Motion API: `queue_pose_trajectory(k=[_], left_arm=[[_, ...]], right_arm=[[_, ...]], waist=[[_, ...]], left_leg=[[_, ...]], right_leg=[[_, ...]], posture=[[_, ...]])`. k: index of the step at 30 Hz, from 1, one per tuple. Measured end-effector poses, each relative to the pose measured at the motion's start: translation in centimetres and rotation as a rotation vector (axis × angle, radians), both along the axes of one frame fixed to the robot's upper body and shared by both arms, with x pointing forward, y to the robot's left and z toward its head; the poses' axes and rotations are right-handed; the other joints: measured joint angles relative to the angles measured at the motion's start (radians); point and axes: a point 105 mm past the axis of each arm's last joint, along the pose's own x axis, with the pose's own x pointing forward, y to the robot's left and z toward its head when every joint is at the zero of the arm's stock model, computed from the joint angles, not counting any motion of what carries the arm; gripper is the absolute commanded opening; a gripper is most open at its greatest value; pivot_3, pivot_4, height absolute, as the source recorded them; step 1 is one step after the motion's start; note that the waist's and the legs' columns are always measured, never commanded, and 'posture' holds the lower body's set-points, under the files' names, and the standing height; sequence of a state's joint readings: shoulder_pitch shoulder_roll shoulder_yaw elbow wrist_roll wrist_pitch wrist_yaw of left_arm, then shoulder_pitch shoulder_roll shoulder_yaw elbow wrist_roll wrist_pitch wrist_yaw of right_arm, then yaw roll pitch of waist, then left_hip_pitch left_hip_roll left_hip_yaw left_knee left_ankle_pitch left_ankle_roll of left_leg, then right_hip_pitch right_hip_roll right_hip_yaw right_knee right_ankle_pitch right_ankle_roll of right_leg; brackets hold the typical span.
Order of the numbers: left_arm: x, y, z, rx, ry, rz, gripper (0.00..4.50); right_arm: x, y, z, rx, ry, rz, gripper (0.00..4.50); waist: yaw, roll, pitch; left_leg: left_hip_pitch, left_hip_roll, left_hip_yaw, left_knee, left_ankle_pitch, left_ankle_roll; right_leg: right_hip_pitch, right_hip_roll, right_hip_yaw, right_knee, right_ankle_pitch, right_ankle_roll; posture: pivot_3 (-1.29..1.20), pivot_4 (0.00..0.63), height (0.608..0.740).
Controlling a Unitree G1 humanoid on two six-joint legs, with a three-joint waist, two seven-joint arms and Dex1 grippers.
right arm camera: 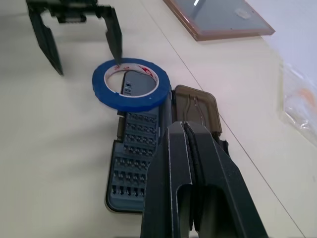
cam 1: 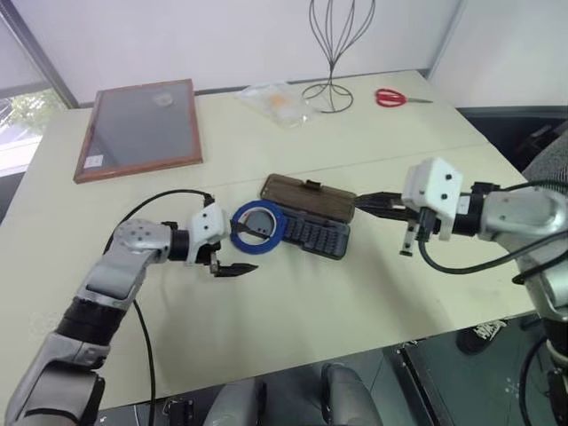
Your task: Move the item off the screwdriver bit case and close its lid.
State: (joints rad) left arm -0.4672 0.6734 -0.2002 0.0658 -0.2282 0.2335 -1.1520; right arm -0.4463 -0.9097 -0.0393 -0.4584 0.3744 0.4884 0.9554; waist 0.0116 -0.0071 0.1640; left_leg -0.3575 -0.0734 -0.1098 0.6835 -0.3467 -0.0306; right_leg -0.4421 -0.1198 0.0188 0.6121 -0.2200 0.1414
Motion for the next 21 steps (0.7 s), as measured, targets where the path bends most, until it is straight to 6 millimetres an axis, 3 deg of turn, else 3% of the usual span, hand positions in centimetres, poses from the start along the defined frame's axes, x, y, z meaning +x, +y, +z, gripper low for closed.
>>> queue_pose_trajectory(k=[5,6,8,14,15,21], left_arm=[[0.3,-0.2,-1.1,0.016,0.016,-0.001,4.46],[0.3,-0.3,-1.2,0.020,0.014,-0.002,4.23],[0.5,-0.3,-1.5,0.024,0.011,0.000,3.59],[1.3,-0.6,-1.4,0.032,-0.018,0.002,0.50],[1.4,-0.6,-1.4,0.034,-0.021,0.002,0.25],[1.5,-0.6,-1.5,0.030,-0.015,0.007,0.26]], right_arm=[[0.0,-0.1,-0.2,0.003,0.006,-0.010,0.00],[-0.1,0.0,-0.3,0.003,0.006,-0.010,0.00],[-0.1,0.0,-0.3,0.004,0.004,-0.011,0.00],[-0.1,-0.1,-0.3,0.006,0.002,-0.018,0.00],[-0.1,-0.1,-0.3,0.007,0.002,-0.019,0.00],[-0.1,-0.2,-0.5,0.008,0.009,-0.025,0.00]], waist=[[-0.001,0.000,0.000],[-0.001,0.000,0.000],[0.000,0.000,0.000],[0.000,0.000,0.000],[0.000,0.000,0.000],[0.000,0.000,0.000]], left_leg=[[0.000,0.000,0.000,0.000,0.000,0.000],[0.000,0.000,0.000,0.000,0.000,0.000],[0.000,0.000,0.000,0.000,0.000,0.000],[0.000,0.000,0.000,0.000,0.000,0.000],[0.000,0.000,0.000,0.000,0.000,0.000],[0.001,0.000,0.000,0.000,0.000,0.000]], right_leg=[[0.000,0.000,0.000,0.000,0.000,0.000],[0.000,0.000,0.000,0.000,0.000,0.000],[0.000,0.000,0.000,0.000,0.000,0.000],[0.000,0.000,0.000,0.000,0.000,0.000],[0.000,0.000,0.000,0.000,0.000,0.000],[0.001,0.000,0.000,0.001,0.000,0.000]], posture=[[0.00,0.150,0.740],[0.00,0.150,0.740],[0.00,0.150,0.740],[0.00,0.150,0.740],[0.00,0.150,0.740],[0.00,0.150,0.740]])
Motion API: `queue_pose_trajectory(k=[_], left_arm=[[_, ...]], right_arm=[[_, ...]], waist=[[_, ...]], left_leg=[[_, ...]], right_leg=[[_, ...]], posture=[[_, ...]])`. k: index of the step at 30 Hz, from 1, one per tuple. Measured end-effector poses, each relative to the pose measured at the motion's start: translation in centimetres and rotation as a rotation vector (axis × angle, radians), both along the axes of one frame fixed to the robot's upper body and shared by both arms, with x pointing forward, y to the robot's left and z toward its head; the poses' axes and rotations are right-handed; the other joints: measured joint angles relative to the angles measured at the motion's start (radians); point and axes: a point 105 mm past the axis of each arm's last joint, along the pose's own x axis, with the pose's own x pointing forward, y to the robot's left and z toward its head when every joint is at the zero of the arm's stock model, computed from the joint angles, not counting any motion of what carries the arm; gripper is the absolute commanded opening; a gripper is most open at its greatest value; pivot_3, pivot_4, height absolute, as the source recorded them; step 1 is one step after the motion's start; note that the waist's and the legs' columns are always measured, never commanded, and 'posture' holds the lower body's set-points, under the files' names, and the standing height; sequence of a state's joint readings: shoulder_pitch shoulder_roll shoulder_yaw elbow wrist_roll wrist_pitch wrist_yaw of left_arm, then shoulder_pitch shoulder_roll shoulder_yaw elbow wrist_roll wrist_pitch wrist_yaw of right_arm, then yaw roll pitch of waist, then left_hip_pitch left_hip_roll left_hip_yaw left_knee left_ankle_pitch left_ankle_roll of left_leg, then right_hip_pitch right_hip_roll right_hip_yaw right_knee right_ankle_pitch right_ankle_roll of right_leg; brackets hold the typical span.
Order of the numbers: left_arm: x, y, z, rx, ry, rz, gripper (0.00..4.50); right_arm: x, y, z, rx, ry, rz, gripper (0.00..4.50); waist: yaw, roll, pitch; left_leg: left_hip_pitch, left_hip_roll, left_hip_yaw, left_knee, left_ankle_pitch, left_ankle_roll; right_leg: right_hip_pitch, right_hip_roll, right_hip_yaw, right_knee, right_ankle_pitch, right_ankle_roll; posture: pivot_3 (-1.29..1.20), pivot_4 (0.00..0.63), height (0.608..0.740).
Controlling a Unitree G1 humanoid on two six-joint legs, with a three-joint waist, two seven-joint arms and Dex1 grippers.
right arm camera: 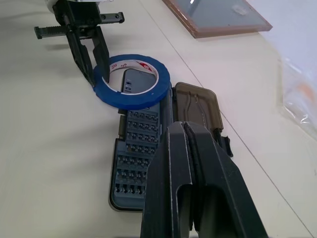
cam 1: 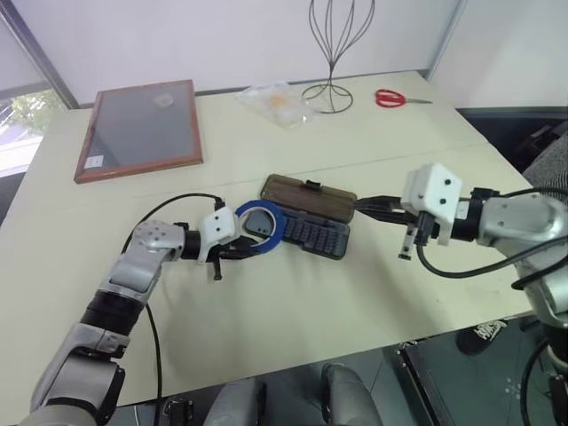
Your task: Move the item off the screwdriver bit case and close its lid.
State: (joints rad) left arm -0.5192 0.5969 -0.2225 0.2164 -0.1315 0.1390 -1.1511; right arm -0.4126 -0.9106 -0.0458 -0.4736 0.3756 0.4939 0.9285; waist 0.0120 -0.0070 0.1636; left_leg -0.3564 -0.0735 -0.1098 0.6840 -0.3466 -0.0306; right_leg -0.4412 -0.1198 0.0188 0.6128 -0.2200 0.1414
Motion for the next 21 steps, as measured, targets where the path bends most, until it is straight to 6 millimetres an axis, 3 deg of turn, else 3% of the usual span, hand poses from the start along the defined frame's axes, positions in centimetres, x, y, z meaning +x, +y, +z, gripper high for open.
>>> queue_pose_trajectory(k=[4,8,13,14,17,19,21], left_arm=[[0.2,0.0,0.2,-0.031,0.013,0.032,0.26],[1.6,1.0,1.5,-0.128,-0.001,0.207,0.26],[3.5,5.3,5.8,-0.247,-0.141,0.526,0.26],[3.8,6.9,6.3,-0.283,-0.172,0.646,0.26],[3.8,11.8,6.4,-0.331,-0.194,0.935,0.26],[2.7,15.2,5.4,-0.327,-0.188,1.119,0.26],[2.0,16.8,4.6,-0.318,-0.178,1.207,0.26]], right_arm=[[0.0,0.0,0.0,0.000,0.000,-0.001,0.00],[0.0,0.0,0.0,0.000,-0.002,-0.002,0.00],[0.1,0.3,0.0,0.010,-0.015,0.010,0.00],[0.2,0.5,0.0,0.021,-0.015,0.020,0.00],[0.5,1.1,-0.2,0.032,-0.013,0.045,0.00],[0.8,1.5,-0.4,0.034,-0.007,0.061,0.00],[1.1,1.7,-0.6,0.035,-0.004,0.072,0.00]], waist=[[0.000,0.000,0.000],[-0.001,0.000,0.000],[-0.004,0.000,0.000],[-0.007,0.000,0.000],[-0.013,0.000,0.000],[-0.014,0.000,0.000],[-0.009,-0.001,0.000]], left_leg=[[0.000,0.000,0.000,0.000,0.000,0.000],[-0.001,0.000,-0.001,0.000,0.000,0.000],[-0.001,0.000,-0.001,0.000,0.000,0.000],[0.000,0.001,-0.001,-0.001,0.000,0.000],[0.000,0.001,-0.001,-0.001,0.000,0.000],[-0.001,0.001,-0.001,-0.001,0.000,0.000],[-0.001,0.000,-0.002,-0.001,0.000,-0.001]], right_leg=[[0.000,0.000,0.000,0.000,0.000,0.000],[-0.001,0.000,0.000,0.001,0.000,0.000],[-0.002,0.000,0.000,0.000,0.000,0.000],[-0.002,0.000,0.000,0.001,0.000,0.000],[-0.002,0.000,0.000,0.001,0.000,0.000],[-0.002,0.000,0.000,0.001,0.000,0.000],[-0.002,0.000,0.000,0.000,0.000,0.000]], posture=[[0.00,0.150,0.740],[0.00,0.150,0.740],[0.00,0.150,0.740],[0.00,0.150,0.740],[0.00,0.150,0.740],[0.00,0.150,0.740],[0.00,0.150,0.740]])
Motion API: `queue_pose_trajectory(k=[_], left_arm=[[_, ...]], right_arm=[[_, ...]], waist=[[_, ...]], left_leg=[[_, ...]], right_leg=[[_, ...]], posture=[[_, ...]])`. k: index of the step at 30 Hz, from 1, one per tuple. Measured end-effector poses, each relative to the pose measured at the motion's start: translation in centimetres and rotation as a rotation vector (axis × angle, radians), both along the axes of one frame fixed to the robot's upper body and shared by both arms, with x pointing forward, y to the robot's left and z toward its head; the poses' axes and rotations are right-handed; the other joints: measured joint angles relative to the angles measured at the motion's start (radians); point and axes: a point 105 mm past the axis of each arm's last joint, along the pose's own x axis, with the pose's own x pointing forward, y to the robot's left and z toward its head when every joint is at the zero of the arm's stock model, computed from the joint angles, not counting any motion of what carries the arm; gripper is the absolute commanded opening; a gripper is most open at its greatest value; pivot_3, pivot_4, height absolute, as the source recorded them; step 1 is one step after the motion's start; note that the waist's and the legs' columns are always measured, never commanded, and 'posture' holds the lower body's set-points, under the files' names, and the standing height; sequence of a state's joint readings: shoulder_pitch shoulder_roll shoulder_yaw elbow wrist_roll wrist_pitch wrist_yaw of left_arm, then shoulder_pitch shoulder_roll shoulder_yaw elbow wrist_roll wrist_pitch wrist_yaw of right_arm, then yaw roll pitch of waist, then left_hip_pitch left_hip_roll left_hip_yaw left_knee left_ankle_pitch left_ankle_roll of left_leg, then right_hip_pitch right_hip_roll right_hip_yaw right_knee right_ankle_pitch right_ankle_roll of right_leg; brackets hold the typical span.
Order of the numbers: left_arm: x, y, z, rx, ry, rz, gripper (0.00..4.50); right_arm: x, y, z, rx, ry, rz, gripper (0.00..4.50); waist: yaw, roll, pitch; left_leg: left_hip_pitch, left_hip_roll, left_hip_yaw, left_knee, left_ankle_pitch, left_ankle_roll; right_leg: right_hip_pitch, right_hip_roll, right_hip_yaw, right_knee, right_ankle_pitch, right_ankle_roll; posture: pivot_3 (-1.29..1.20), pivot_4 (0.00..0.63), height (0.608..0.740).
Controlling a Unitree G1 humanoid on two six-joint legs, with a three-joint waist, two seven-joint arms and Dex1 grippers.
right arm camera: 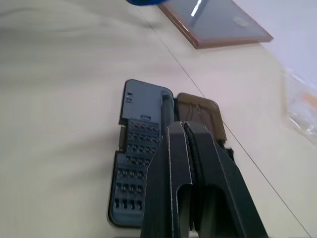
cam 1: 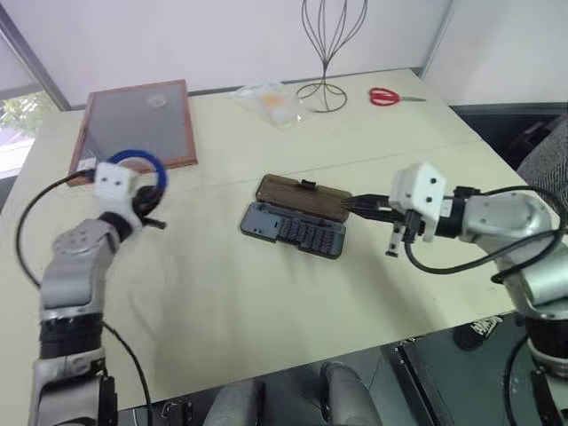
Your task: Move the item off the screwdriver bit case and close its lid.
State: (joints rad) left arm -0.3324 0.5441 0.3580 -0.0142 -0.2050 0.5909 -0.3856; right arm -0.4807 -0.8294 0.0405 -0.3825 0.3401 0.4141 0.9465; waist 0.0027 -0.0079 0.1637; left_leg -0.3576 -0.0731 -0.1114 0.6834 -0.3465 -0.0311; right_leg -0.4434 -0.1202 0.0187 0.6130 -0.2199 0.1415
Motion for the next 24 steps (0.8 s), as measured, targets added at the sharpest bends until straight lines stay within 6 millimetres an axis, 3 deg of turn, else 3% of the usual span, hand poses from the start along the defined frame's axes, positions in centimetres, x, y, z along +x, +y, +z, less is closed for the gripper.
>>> queue_pose_trajectory(k=[5,8,10,15,16,17,22,24], left_arm=[[-3.3,6.6,-1.3,-0.030,0.027,0.354,0.26],[-4.8,8.9,-1.7,-0.061,0.033,0.486,0.26],[-5.4,9.6,-2.6,-0.088,0.059,0.527,0.26],[-5.5,9.1,-4.9,-0.188,0.128,0.528,0.26],[-5.5,9.2,-4.8,-0.215,0.126,0.534,1.29],[-5.5,9.1,-5.0,-0.245,0.132,0.539,1.61],[-5.1,9.1,-5.3,-0.350,0.124,0.576,4.34],[-5.0,9.2,-5.2,-0.347,0.121,0.589,4.43]], right_arm=[[0.6,0.8,0.1,0.014,-0.012,0.036,0.00],[0.7,1.0,-0.1,0.016,-0.010,0.050,0.00],[0.7,1.1,-0.2,0.020,-0.006,0.053,0.00],[0.8,1.3,-0.3,0.015,-0.004,0.053,0.00],[0.8,1.2,-0.3,0.015,-0.005,0.051,0.00],[0.8,1.2,-0.4,0.016,-0.004,0.050,0.00],[0.5,1.3,-0.5,0.017,-0.004,0.046,0.00],[0.4,1.3,-0.6,0.017,-0.002,0.043,0.00]], waist=[[0.006,0.000,0.000],[0.012,-0.001,0.000],[0.012,-0.001,0.000],[0.008,-0.001,-0.001],[0.008,-0.001,-0.001],[0.009,-0.001,-0.001],[0.008,-0.001,-0.001],[0.006,-0.001,-0.001]], left_leg=[[0.000,0.000,0.000,0.000,0.000,0.000],[0.000,0.000,-0.001,0.000,0.000,-0.001],[0.000,0.000,-0.001,0.001,0.000,-0.001],[0.001,0.000,-0.001,0.000,0.000,-0.001],[0.001,0.000,-0.001,0.000,0.000,-0.001],[0.001,0.000,-0.001,0.000,0.000,-0.001],[0.001,0.000,-0.001,0.000,0.000,-0.001],[0.001,0.000,0.000,0.000,0.000,-0.001]], right_leg=[[0.000,0.000,0.000,0.000,0.000,0.000],[0.001,0.000,0.000,0.000,0.000,0.000],[0.001,-0.001,0.000,0.000,0.000,0.000],[0.001,-0.001,0.000,0.001,0.000,0.000],[0.001,-0.001,0.000,0.001,0.000,0.000],[0.001,-0.001,0.000,0.001,0.000,0.000],[0.001,-0.001,0.000,0.001,0.000,0.000],[0.001,-0.001,0.000,0.001,0.000,0.000]], posture=[[0.00,0.150,0.740],[0.00,0.150,0.740],[0.00,0.150,0.740],[0.00,0.150,0.740],[0.00,0.150,0.740],[0.00,0.150,0.740],[0.00,0.150,0.740],[0.00,0.150,0.740]])
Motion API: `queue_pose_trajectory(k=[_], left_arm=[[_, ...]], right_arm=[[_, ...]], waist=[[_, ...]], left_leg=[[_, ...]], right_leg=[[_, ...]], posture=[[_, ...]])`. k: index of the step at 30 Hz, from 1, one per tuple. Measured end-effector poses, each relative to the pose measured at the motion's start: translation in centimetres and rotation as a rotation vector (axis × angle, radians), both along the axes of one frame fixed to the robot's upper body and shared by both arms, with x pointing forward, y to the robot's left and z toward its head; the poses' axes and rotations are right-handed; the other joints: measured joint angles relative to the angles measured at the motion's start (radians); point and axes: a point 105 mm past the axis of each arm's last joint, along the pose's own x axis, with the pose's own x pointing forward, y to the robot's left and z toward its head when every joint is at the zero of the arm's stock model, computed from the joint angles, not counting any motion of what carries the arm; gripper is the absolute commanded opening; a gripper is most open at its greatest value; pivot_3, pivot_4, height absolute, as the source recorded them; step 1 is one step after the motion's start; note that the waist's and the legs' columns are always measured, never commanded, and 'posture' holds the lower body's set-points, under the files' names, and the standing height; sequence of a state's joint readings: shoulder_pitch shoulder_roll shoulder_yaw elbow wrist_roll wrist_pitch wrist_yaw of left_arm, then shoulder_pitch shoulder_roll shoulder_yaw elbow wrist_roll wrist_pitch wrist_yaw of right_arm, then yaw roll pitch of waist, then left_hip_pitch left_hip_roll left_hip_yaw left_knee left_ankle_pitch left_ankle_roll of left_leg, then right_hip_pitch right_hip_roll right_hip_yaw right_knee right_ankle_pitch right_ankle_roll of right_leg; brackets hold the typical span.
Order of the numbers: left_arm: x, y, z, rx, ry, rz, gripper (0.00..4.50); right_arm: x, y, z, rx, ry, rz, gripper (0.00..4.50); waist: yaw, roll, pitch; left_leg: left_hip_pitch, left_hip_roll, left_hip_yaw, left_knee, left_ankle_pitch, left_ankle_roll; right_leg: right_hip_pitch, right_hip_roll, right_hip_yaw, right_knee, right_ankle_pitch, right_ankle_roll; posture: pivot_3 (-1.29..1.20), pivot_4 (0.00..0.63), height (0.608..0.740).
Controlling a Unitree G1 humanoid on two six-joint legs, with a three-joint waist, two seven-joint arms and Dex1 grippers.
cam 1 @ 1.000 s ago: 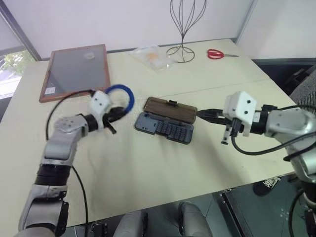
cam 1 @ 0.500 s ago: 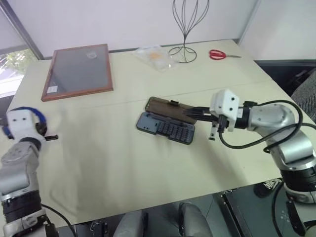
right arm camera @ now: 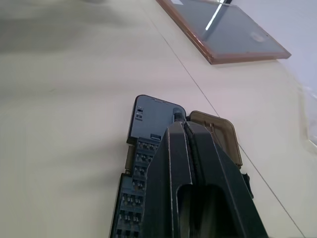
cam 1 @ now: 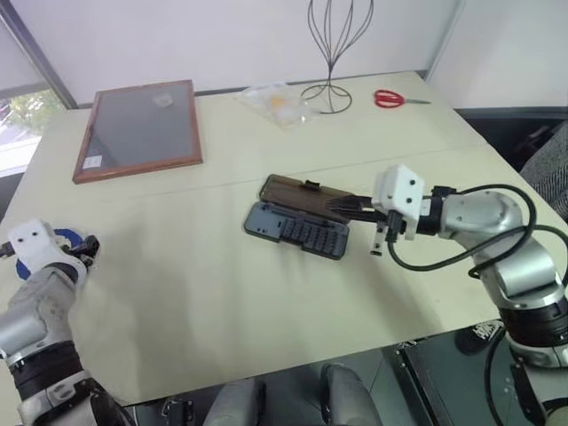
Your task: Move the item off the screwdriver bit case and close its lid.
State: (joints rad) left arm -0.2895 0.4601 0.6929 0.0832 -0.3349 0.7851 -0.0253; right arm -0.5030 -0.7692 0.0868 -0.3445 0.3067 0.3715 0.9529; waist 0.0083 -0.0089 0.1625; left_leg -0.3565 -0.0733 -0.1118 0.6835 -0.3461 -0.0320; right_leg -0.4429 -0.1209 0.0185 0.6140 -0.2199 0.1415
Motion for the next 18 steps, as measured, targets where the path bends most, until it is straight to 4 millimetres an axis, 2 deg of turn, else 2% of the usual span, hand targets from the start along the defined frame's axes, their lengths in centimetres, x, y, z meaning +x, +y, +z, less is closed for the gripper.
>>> queue_pose_trajectory(k=[3,5,8,10,12,14,18], left_arm=[[0.3,0.0,0.1,0.037,0.000,-0.001,4.43],[1.0,-0.5,0.9,0.068,-0.029,-0.033,4.43],[2.6,-1.9,2.8,0.100,-0.094,-0.107,4.43],[4.0,-3.5,4.7,0.109,-0.159,-0.178,4.43],[5.4,-5.9,7.4,0.137,-0.241,-0.281,4.43],[6.4,-8.4,9.0,0.157,-0.284,-0.395,4.43],[7.2,-15.1,10.1,0.127,-0.325,-0.739,4.43]], right_arm=[[0.0,-0.2,-0.2,0.004,0.010,-0.015,0.00],[0.1,-0.4,0.0,0.010,0.005,-0.030,0.00],[0.2,-0.5,-0.1,0.015,-0.002,-0.050,0.00],[0.6,-0.7,0.0,0.034,-0.007,-0.079,0.00],[1.2,-0.8,0.0,0.069,-0.012,-0.123,0.00],[2.3,-1.3,-0.2,0.101,-0.001,-0.184,0.00],[4.4,-2.4,-0.4,0.143,0.024,-0.309,0.00]], waist=[[0.001,0.000,0.000],[0.004,0.000,0.000],[0.007,-0.001,0.000],[0.007,-0.002,0.000],[0.003,-0.002,0.000],[0.000,-0.002,0.000],[-0.006,-0.002,0.000]], left_leg=[[0.000,0.000,0.000,0.000,0.000,0.000],[0.000,0.000,0.000,0.000,0.000,0.000],[-0.001,-0.001,-0.001,0.001,0.000,-0.001],[-0.001,-0.001,-0.001,0.001,0.000,-0.001],[-0.001,-0.001,-0.001,0.001,0.000,-0.001],[-0.001,-0.001,0.000,0.000,0.000,-0.001],[-0.001,-0.001,0.000,0.000,0.000,-0.001]], right_leg=[[0.000,0.000,0.000,0.000,0.000,0.000],[0.000,0.000,0.000,0.000,0.000,0.000],[0.001,0.000,-0.001,0.000,0.000,0.000],[0.001,0.000,-0.001,0.000,0.000,0.000],[0.000,0.000,0.000,0.000,0.000,0.000],[0.000,0.000,0.000,0.000,0.000,0.000],[-0.001,0.000,0.000,0.000,0.000,0.000]], posture=[[0.00,0.150,0.740],[0.00,0.150,0.740],[0.00,0.150,0.740],[0.00,0.150,0.740],[0.00,0.150,0.740],[0.00,0.150,0.740],[0.00,0.150,0.740]])
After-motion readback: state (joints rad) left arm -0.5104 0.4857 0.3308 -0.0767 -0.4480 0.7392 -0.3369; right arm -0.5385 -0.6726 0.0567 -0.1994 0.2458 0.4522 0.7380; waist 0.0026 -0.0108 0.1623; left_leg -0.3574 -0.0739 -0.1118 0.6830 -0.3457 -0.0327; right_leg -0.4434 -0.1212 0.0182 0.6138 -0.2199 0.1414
